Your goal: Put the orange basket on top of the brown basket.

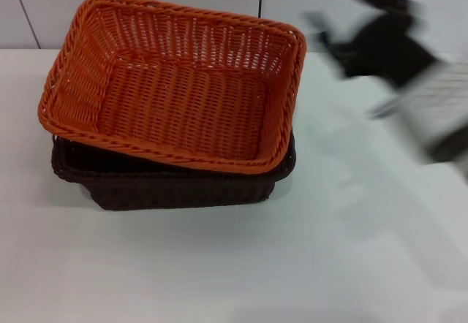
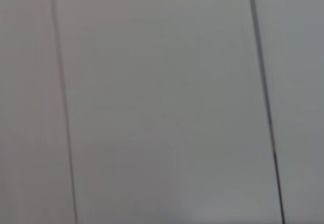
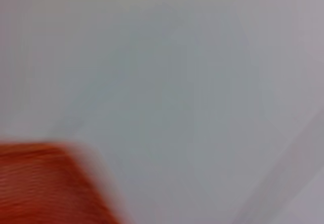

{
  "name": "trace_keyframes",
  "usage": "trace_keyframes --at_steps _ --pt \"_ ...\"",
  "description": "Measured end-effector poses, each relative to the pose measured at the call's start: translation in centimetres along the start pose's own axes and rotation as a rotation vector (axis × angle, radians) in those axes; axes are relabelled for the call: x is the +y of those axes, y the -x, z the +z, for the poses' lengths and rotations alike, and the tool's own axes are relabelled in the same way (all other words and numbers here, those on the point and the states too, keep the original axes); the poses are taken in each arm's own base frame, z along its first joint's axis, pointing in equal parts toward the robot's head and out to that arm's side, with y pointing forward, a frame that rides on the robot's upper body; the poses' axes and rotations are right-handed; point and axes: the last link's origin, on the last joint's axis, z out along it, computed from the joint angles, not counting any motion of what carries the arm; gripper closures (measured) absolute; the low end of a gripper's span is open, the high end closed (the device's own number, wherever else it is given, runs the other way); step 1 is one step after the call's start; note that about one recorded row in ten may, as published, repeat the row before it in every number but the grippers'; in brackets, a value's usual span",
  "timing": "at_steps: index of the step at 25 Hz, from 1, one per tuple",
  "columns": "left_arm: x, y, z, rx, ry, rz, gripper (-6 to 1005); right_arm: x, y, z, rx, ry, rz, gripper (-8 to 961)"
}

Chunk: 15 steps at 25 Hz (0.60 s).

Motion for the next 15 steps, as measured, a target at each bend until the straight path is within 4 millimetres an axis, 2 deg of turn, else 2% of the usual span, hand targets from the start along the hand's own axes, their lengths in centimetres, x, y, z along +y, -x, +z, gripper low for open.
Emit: trace_keyframes --at_steps 1,3,4,7,8,9,10,12,15 --pt "-0.6 0.1 -0.3 -0.001 -0.016 -0.025 216 -1.6 -2.5 -1.1 -0.017 -0.118 0.138 381" --pt "-0.6 0.1 -0.3 -0.001 -0.016 -0.025 216 -4.0 -6.1 -3.4 -0.064 -0.323 0.347 381" --pt "-1.3 0.3 -0.6 -0.006 -0.034 -0.043 216 -5.2 -7.7 -4.8 -0.091 -0.435 0.429 381" --pt "-2.2 0.5 -0.8 -0.008 -0.049 -0.042 216 -7.5 -11.6 -9.0 -0.138 -0.684 0.539 381" --pt "-2.3 0.6 -0.8 -0.009 -0.051 -0.049 216 -7.5 -11.6 -9.0 -0.138 -0.684 0.539 381" --pt "-2.4 0.6 -0.9 -0.009 -0.053 -0.058 216 -7.6 -13.3 -10.2 -0.107 -0.741 0.553 380" --pt "-2.5 0.6 -0.9 -0.007 -0.056 -0.071 216 -7.6 -13.3 -10.2 -0.107 -0.741 0.553 380" --pt "-2.8 0.5 -1.0 -0.001 -0.066 -0.096 216 -7.4 -14.5 -10.6 -0.066 -0.762 0.56 380" --pt "-3.0 0.6 -1.1 -0.002 -0.068 -0.093 216 -7.2 -14.7 -10.6 -0.059 -0.759 0.57 380"
